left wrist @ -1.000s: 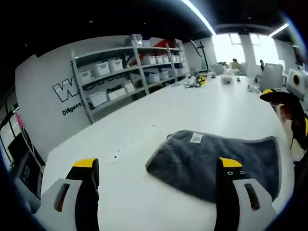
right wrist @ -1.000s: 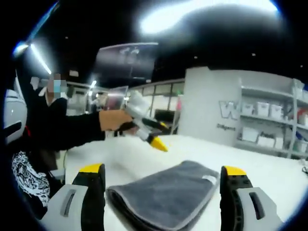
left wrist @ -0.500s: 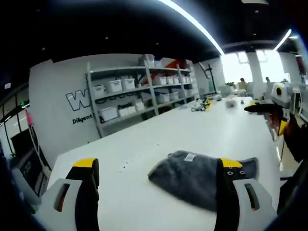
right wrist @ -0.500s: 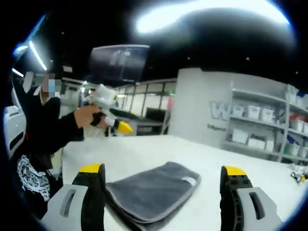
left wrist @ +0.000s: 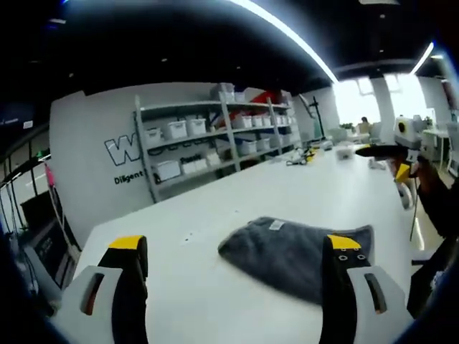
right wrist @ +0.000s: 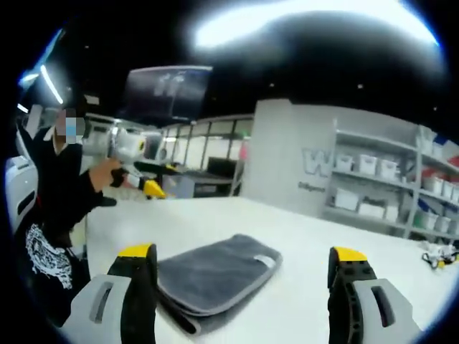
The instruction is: Open the folded towel by lifting each exposed corner and separating the folded layers until the towel lies flat within the target outline without major curled edges
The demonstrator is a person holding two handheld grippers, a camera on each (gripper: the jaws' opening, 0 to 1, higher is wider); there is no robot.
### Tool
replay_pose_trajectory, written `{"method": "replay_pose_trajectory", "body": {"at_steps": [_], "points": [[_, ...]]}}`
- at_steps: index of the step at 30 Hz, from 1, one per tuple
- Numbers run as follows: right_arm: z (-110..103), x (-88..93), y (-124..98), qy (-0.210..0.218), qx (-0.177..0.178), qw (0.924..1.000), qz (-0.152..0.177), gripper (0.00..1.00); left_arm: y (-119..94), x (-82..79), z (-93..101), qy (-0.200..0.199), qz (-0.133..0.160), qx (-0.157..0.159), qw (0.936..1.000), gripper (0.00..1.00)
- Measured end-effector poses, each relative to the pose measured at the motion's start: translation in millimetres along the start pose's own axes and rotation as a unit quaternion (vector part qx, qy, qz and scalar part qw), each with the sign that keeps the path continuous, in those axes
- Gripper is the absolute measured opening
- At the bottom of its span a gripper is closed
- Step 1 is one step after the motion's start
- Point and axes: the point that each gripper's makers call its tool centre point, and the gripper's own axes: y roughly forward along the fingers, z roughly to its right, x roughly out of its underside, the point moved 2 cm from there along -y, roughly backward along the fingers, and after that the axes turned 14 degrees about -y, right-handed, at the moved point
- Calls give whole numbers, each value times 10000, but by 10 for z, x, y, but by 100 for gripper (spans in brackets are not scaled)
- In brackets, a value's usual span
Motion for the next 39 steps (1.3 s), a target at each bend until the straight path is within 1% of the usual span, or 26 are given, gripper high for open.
{"method": "replay_pose_trajectory", "body": {"at_steps": [1, 4, 6, 11, 13, 15, 16, 18, 22, 25, 30, 33, 36, 39], "points": [[11, 14, -9, 28, 8, 10000, -4, 100, -52, -8, 4, -52, 80, -4, 10000, 100], [17, 20, -23, 101, -9, 9999, 38, 100, -127, 2, -12, -129, 153, -77, 9998, 100], [29, 26, -31, 133, -2, 9999, 70, 100, -196, 49, -3, -160, 162, -107, 9997, 100], [96, 118, -52, 143, 70, 9999, -10, 99, -347, 171, 49, -332, 172, -51, 9993, 100], [72, 145, -63, 108, -7, 9999, -52, 97, -387, 177, 26, -413, 223, -67, 9989, 100], [36, 171, -71, 81, -114, 9999, -96, 98, -419, 191, 18, -460, 242, -55, 9986, 100], [26, 177, -74, 65, -146, 9998, -108, 99, -430, 218, 41, -443, 180, -7, 9989, 100], [5, 214, -81, 33, -214, 9996, -173, 99, -447, 230, 88, -411, 167, 45, 9990, 100], [44, 251, -117, 68, -167, 9996, -202, 99, -492, 228, 176, -349, 137, 126, 9992, 100], [69, 254, -147, 114, -121, 9997, -160, 99, -519, 225, 227, -284, 100, 118, 9995, 100], [92, 287, -175, 97, -110, 9996, -221, 99, -534, 270, 265, -215, 13, 54, 9998, 100], [113, 308, -192, 96, -95, 9996, -250, 99, -535, 265, 237, -243, 89, -112, 9996, 100], [121, 326, -201, 82, -117, 9995, -294, 99, -510, 301, 282, -244, 5, -59, 9997, 100], [129, 332, -196, -22, -218, 9988, -428, 99, -497, 274, 343, -200, 8, -9, 9998, 100]]}}
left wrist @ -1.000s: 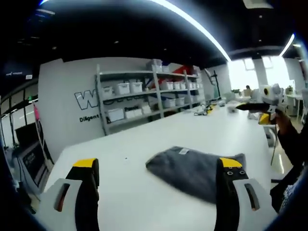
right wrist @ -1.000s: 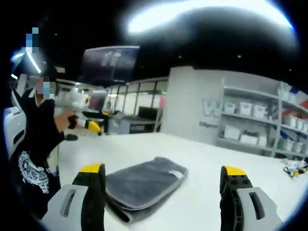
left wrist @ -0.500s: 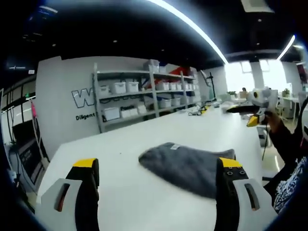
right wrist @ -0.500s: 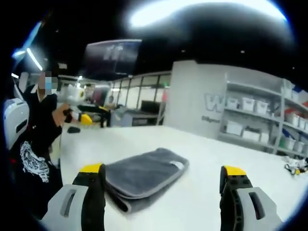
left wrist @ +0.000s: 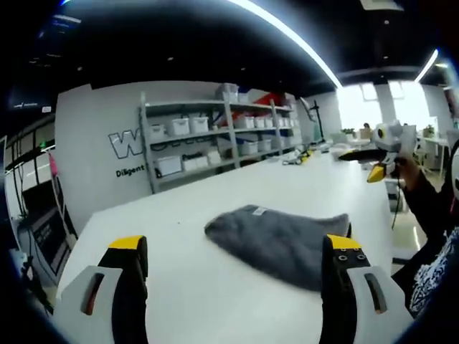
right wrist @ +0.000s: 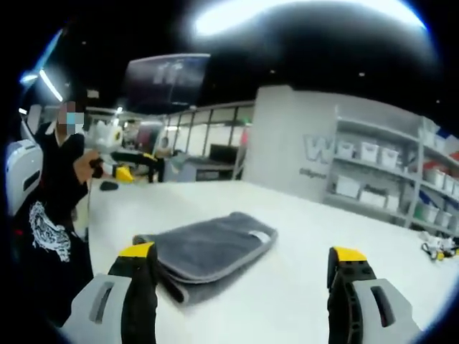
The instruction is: Open the folded towel by lifting each exposed corner and separating the folded layers until the towel lies flat within the target outline without major curled edges
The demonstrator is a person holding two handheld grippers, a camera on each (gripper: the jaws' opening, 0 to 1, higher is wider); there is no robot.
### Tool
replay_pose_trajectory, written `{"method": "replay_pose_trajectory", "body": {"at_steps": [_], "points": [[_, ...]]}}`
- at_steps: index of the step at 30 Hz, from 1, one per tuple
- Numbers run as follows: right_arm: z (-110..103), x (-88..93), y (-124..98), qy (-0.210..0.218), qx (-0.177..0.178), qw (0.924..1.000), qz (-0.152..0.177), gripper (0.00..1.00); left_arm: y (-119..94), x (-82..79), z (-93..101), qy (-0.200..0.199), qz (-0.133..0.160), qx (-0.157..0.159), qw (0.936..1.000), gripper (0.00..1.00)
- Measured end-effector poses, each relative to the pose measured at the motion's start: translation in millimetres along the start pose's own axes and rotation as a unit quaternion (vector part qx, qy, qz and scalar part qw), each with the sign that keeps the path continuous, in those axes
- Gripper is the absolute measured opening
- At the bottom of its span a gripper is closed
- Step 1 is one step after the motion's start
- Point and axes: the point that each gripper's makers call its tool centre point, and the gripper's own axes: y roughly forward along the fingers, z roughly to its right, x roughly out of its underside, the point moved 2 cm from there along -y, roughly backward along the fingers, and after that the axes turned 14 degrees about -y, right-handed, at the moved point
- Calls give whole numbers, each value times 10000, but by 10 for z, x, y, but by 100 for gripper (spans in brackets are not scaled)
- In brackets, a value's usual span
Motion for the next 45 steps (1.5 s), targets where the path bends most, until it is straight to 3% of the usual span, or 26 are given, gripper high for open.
{"method": "replay_pose_trajectory", "body": {"at_steps": [12, 20, 25, 30, 37, 45], "points": [[138, -92, 54, -97, -184, 9994, -260, 99, 50, -112, 234, 398, -44, 82, 9992, 97], [379, -430, 31, -486, -92, 9986, -174, 99, 65, -234, 435, 559, 17, 251, 9981, 97], [495, -535, 65, -767, -53, 9960, -456, 99, 91, -249, 526, 717, -55, 319, 9969, 98], [533, -660, 61, -922, -101, 9944, -503, 99, 114, -234, 639, 832, -139, 387, 9957, 99], [602, -823, 83, -1051, -162, 9933, -444, 99, 123, -268, 773, 1114, -151, 375, 9929, 99], [680, -967, 201, -1220, -277, 9909, -501, 99, 224, -274, 1000, 1783, -149, 230, 9836, 100]]}}
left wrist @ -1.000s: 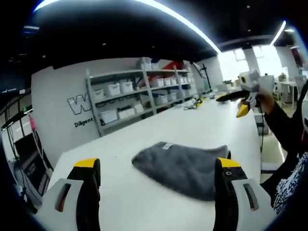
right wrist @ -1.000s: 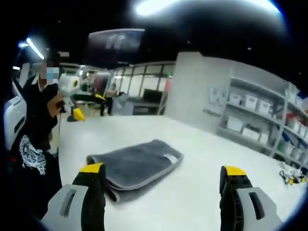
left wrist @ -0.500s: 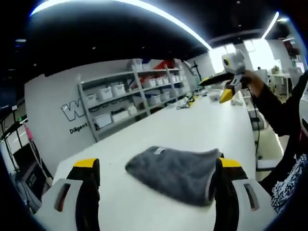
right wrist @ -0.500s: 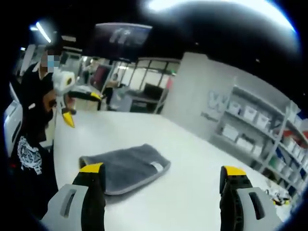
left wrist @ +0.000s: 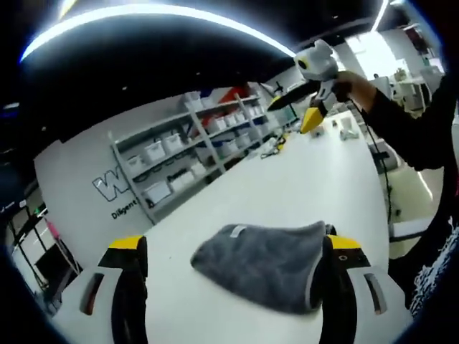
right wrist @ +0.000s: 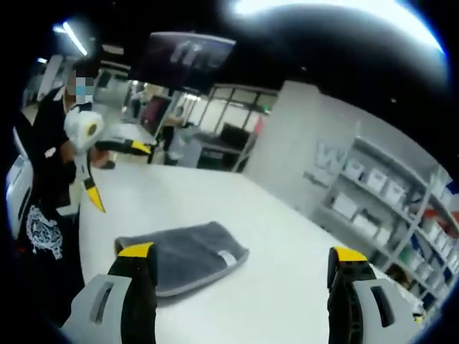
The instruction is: Open the folded towel by lifting each exposed corner and separating the folded layers until the towel lies flat within the target outline without major curled edges
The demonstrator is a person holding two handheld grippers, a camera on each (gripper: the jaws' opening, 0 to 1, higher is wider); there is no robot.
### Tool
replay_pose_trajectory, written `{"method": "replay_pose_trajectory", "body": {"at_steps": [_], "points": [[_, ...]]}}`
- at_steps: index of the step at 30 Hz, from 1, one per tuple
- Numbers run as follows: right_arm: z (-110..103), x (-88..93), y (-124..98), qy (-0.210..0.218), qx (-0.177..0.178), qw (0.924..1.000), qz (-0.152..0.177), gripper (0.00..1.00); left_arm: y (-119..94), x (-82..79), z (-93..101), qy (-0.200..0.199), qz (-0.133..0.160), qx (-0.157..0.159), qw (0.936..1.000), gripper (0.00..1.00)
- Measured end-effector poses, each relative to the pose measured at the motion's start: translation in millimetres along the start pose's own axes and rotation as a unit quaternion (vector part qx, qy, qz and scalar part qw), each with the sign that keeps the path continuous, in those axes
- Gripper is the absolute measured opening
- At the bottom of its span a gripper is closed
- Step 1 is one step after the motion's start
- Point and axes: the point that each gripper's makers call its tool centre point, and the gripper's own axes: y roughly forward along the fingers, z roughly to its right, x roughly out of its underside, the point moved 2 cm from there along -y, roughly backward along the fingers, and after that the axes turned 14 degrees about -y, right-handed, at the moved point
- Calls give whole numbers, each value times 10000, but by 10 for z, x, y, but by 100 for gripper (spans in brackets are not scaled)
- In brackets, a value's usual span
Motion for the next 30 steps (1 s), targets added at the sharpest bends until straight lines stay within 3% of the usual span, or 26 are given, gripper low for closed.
{"method": "replay_pose_trajectory", "body": {"at_steps": [6, 9, 13, 19, 27, 30], "points": [[83, -67, 70, -44, -54, 10000, -35, 99, 33, -56, 140, 153, -15, 103, 9998, 100], [145, -65, 135, -14, -80, 10000, -33, 99, 99, -46, 220, 323, -20, -57, 9995, 100], [199, -46, 197, 65, -83, 9999, -28, 99, 210, 61, 384, 613, -175, 20, 9980, 100], [229, 13, 295, 43, -158, 9998, -118, 99, 286, 68, 548, 695, -239, 102, 9972, 100], [306, 14, 411, 107, -344, 9993, 29, 99, 398, 158, 716, 1067, -463, -28, 9932, 100], [429, -2, 530, 247, -355, 9990, 95, 99, 465, 186, 757, 1262, -532, -123, 9905, 100]]}}
